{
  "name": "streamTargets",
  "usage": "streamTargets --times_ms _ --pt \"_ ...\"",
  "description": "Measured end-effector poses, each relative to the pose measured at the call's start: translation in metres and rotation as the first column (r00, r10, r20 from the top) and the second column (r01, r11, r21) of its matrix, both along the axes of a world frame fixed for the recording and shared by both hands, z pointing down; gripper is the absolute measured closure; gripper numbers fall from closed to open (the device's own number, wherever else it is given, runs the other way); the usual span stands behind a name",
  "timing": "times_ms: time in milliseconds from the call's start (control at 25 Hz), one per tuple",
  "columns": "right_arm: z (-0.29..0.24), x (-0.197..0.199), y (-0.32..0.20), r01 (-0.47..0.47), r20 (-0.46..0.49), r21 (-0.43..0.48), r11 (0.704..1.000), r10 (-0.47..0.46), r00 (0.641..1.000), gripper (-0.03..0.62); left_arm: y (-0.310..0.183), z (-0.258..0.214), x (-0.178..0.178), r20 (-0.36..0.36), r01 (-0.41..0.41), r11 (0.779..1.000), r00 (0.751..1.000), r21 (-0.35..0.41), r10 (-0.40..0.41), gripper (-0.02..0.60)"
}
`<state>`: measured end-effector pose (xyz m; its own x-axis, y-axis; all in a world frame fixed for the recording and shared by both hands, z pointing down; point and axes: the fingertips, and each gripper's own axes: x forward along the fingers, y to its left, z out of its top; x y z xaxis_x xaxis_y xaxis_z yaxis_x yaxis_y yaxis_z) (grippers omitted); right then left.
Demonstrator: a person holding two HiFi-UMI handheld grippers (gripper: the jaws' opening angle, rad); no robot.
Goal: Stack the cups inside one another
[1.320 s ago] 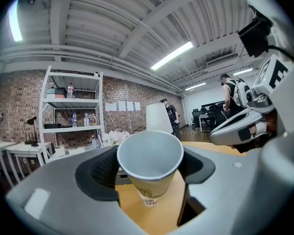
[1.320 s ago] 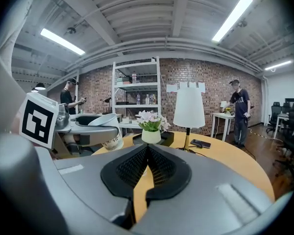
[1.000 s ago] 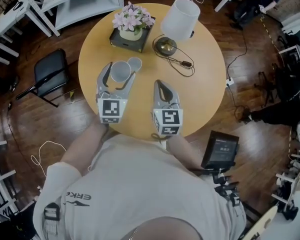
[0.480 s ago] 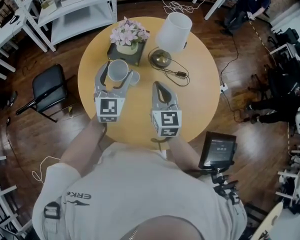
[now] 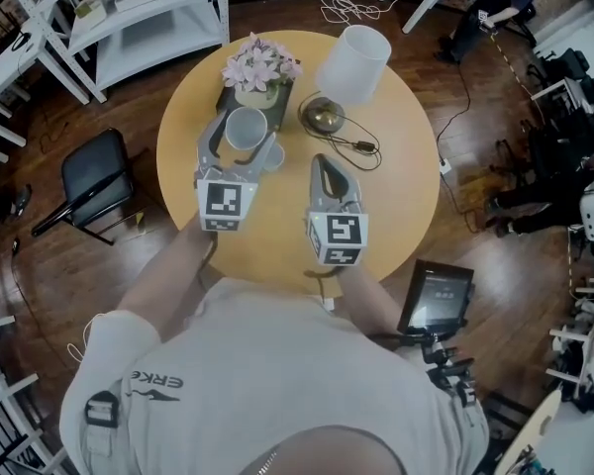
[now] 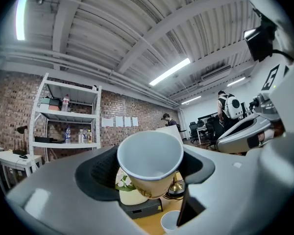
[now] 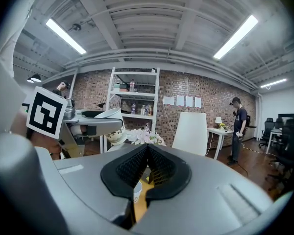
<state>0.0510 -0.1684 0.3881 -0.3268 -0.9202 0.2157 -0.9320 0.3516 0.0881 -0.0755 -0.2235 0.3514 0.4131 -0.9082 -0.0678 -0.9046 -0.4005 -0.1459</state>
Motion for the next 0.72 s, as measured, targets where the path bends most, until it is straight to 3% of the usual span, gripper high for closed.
streamTargets --times_ms 720 --pt "0.029 0.018 -0.02 -0.112 -0.009 -0.074 0.991 0.111 0.994 0.58 -0.038 0.05 0.022 0.0 -0.095 0.991 0.995 -0.1 0.095 0.225"
